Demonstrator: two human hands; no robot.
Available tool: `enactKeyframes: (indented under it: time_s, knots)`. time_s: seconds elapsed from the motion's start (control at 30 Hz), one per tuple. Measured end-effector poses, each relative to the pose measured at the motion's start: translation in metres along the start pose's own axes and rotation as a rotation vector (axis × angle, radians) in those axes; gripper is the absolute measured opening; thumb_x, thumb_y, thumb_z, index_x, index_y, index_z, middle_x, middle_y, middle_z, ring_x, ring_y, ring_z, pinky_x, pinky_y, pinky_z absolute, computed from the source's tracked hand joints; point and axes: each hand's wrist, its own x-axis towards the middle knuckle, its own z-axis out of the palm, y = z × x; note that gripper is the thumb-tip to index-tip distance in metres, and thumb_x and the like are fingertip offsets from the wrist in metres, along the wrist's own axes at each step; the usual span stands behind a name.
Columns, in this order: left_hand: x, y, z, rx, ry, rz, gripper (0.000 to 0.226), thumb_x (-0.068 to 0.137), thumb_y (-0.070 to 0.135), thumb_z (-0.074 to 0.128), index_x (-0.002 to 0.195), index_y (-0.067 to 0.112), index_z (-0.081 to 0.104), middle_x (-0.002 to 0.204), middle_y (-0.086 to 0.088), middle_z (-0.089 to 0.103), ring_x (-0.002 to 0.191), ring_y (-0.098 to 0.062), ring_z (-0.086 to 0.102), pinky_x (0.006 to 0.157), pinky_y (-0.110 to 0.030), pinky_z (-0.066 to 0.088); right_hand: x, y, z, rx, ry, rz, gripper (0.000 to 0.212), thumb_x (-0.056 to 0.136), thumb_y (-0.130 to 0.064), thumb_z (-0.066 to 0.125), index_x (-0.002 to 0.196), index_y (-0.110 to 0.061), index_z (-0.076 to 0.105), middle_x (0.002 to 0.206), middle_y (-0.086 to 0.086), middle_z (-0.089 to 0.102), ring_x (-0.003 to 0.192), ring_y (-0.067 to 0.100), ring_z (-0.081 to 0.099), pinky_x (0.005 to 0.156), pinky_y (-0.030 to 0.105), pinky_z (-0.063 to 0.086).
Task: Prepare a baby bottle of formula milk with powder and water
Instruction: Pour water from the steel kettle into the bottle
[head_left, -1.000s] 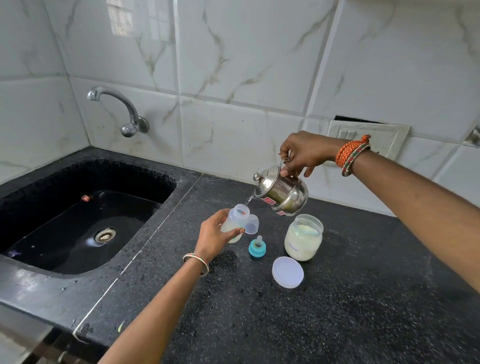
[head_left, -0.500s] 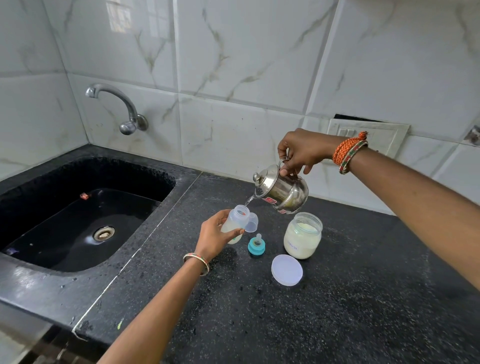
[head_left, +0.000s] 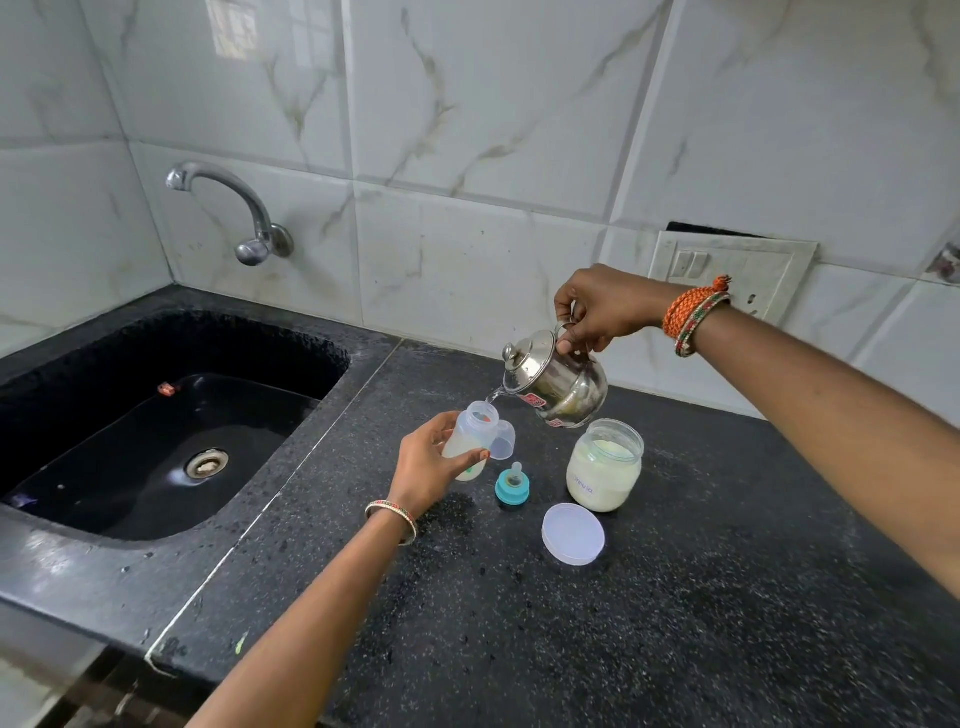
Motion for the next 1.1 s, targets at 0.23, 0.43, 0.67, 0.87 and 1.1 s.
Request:
enactKeyframes:
  time_s: [0.23, 0.43, 0.67, 0.87, 1.1]
  knots:
    - [0.004, 0.007, -0.005, -0.028, 0.064, 0.028, 0.055, 0.066, 0.039, 0.082, 0.115, 0.030, 0.058, 0.106, 0.018, 0.060, 0.094, 0.007, 0.056, 0.073, -0.007, 0.043, -0.001, 0.016, 0.018, 0.155, 0.034, 0.000, 0.021, 0.076, -0.012, 0.077, 0.076, -0.010, 0.056, 0.082, 0.019, 0.071, 0.077, 0.029, 0.072, 0.069, 0.040, 0.061]
    - [0.012, 0.006, -0.007, -0.067, 0.061, -0.012, 0.064, 0.065, 0.042, 0.082, 0.120, 0.019, 0.060, 0.111, 0.008, 0.065, 0.099, -0.006, 0.061, 0.078, -0.014, 0.049, -0.004, 0.032, 0.037, 0.370, 0.079, 0.019, 0.019, 0.078, -0.008, 0.075, 0.080, -0.005, 0.057, 0.077, 0.019, 0.070, 0.072, 0.026, 0.072, 0.065, 0.034, 0.061]
    - [0.012, -0.017, -0.007, -0.132, -0.002, -0.138, 0.057, 0.065, 0.028, 0.085, 0.115, 0.018, 0.060, 0.110, 0.001, 0.068, 0.101, -0.011, 0.064, 0.089, -0.030, 0.053, -0.005, 0.051, 0.063, 0.562, 0.136, 0.059, 0.018, 0.076, -0.008, 0.076, 0.074, -0.007, 0.059, 0.060, 0.005, 0.070, 0.072, 0.027, 0.072, 0.062, 0.034, 0.061]
    - [0.005, -0.044, -0.013, -0.116, -0.135, -0.220, 0.051, 0.068, 0.022, 0.084, 0.110, 0.023, 0.056, 0.114, 0.001, 0.066, 0.107, -0.015, 0.062, 0.098, -0.041, 0.049, -0.004, 0.065, 0.076, 0.609, 0.191, 0.096, 0.016, 0.077, -0.006, 0.075, 0.075, -0.008, 0.059, 0.069, 0.011, 0.071, 0.077, 0.031, 0.072, 0.072, 0.046, 0.060]
    - [0.014, -0.030, -0.038, -0.259, -0.046, -0.214, 0.054, 0.079, 0.052, 0.062, 0.124, 0.025, 0.052, 0.120, 0.004, 0.062, 0.112, -0.010, 0.059, 0.094, -0.029, 0.045, -0.002, 0.081, 0.083, 0.725, 0.293, 0.121, 0.015, 0.078, -0.002, 0.073, 0.081, -0.006, 0.059, 0.080, 0.017, 0.070, 0.081, 0.031, 0.071, 0.073, 0.046, 0.060]
